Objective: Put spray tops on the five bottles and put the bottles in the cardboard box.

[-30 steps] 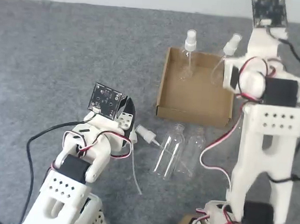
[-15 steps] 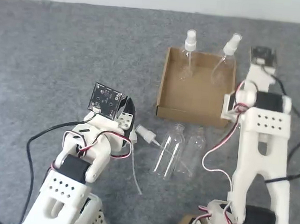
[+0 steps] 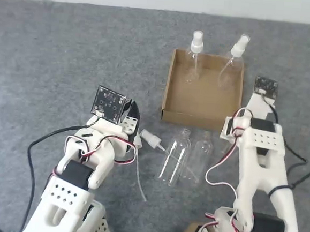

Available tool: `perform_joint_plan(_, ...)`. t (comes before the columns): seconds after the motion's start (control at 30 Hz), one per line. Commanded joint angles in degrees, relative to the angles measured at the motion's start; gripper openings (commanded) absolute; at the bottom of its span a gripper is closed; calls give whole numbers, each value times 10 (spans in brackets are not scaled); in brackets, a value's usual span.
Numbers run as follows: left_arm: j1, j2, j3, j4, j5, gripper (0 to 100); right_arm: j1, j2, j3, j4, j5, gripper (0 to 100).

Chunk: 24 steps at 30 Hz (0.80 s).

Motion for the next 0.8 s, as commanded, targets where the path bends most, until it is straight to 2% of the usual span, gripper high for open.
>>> perform_joint_plan(0.0, -4, -11, -2, -18, -4, 12, 0, -16, 16, -29, -9, 314)
perform_joint_plan(0.1, -4, -11, -2, -18, -4, 12, 4, -16, 30, -23, -4, 303)
perform_joint_plan(0.3, -4, -11, -2, -18, -4, 12, 65, -16, 47, -18, 5, 194)
perform_joint_plan(0.43, -4, -11, -2, -18, -4, 12, 132, -19, 49, -10, 105, 184)
perform_joint_plan(0.63, -4, -11, -2, -18, -4, 12, 210, -22, 48, 87, 308, 184)
perform_joint_plan(0.77, -4, -11, -2, -17, -4, 12, 291, -22, 48, 90, 400, 184)
